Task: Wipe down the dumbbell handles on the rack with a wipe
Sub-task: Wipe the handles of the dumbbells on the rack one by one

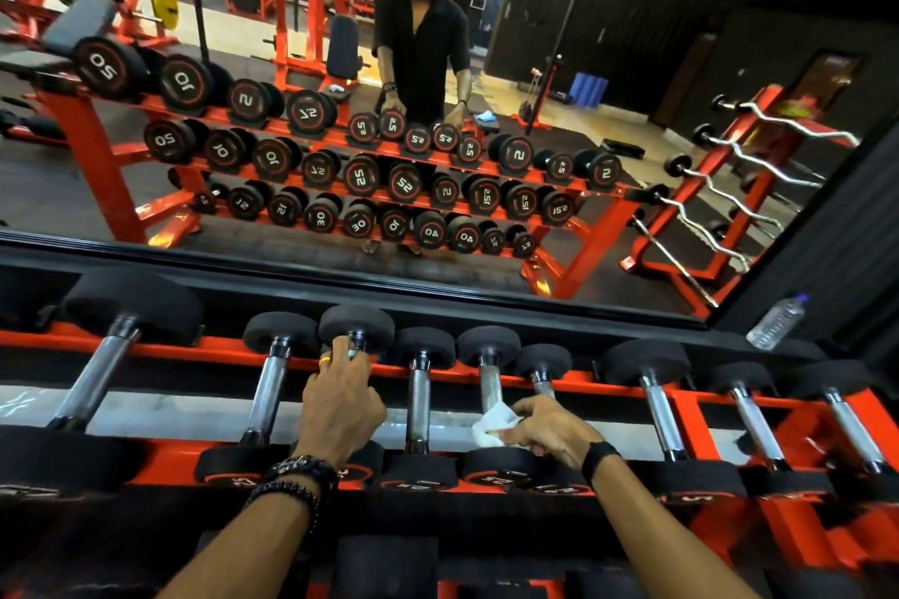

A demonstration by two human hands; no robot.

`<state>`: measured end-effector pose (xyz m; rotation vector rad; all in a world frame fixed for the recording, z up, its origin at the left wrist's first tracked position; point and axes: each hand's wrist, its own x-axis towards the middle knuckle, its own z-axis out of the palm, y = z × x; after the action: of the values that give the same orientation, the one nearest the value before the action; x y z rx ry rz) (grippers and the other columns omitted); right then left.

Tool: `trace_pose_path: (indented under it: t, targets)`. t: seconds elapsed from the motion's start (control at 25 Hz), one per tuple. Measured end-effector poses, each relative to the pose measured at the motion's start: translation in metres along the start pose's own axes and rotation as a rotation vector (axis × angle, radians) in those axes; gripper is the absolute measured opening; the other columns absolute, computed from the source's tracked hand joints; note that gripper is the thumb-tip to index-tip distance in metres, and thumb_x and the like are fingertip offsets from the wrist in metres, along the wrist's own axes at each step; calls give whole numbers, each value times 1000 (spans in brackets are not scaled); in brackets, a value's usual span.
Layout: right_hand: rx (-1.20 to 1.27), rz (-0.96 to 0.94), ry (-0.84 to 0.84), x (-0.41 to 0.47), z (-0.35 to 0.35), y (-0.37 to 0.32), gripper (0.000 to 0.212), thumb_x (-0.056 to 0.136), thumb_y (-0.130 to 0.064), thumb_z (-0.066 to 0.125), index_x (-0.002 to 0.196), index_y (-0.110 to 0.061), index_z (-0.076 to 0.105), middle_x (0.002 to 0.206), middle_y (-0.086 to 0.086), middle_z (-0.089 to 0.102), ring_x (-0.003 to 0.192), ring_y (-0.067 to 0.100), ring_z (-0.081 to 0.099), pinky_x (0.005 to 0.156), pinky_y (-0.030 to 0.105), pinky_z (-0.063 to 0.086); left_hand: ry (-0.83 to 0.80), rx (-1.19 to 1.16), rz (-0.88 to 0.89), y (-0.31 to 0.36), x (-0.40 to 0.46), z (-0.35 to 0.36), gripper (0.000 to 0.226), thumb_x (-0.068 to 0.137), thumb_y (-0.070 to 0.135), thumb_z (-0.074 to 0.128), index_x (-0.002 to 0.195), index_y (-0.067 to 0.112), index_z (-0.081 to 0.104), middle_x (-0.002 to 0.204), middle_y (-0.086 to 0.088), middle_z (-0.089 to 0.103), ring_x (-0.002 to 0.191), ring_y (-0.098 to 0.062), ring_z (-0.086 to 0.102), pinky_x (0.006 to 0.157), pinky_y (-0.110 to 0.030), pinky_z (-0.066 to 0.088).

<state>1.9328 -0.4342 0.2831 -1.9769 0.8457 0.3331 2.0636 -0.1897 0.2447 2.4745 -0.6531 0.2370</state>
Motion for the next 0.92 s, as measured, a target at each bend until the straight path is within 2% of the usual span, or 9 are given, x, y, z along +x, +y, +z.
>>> trace_pose_path:
  t: [0.08,0.2,0.36,0.48,0.64,0.72,0.8,0.88,0.92]
  targets:
    - [17,5,22,0,-3,0,22,79,2,75,96,-7,66,69,7,59,44,7,44,42,20,33,0,-10,-1,-1,0,0,12,79,11,57,78,17,47,110,0,38,77,-12,45,63,-21,39]
    - [10,8,112,8,3,2,27,77,11,73,96,-6,66,74,10,64,47,9,54,41,19,40,8,-29,-4,0,-1,-1,11,79,11,57,78,17,48,110,0,38,78,-12,45,63,-22,39]
    - [46,-14,328,14,6,7,30,75,13,68,96,-8,64,88,11,66,79,24,65,69,35,58,-4,-31,-16,1,0,0,11,78,12,60,80,16,50,113,0,37,80,-13,46,67,-27,49]
    - [-96,-70,406,12,17,9,19,77,10,60,83,-8,66,80,5,61,76,18,59,64,21,51,-16,-19,-24,-1,1,1,12,78,13,60,80,17,49,113,-2,37,82,-15,47,69,-32,54]
    - [1,0,244,10,26,-3,17,81,10,44,72,2,57,80,10,56,67,23,58,58,26,51,-11,-18,-17,-2,1,3,13,78,13,60,79,18,48,111,0,37,80,-13,46,65,-30,54]
    - [15,13,183,6,21,-14,17,80,8,40,78,-5,51,73,6,48,61,17,48,48,23,39,-5,-15,-16,-2,2,5,15,78,14,61,79,19,47,111,0,37,77,-11,46,64,-26,53]
    - [95,27,130,0,18,-24,18,77,5,39,83,3,56,70,7,57,62,19,56,49,21,42,-14,-11,-27,-2,3,4,16,79,15,61,79,19,46,113,0,37,77,-11,46,64,-27,54]
    - [148,70,65,-6,20,-26,22,76,8,36,72,12,57,62,10,64,62,21,64,52,20,47,-23,-5,-28,-1,2,4,16,79,16,61,79,19,46,114,-1,36,77,-11,45,65,-27,53]
    - [126,96,85,-9,19,-27,22,78,10,34,67,6,52,58,7,58,55,17,57,49,22,43,-18,-6,-24,-1,1,4,15,79,16,61,80,19,46,115,-1,36,78,-12,45,66,-27,53]
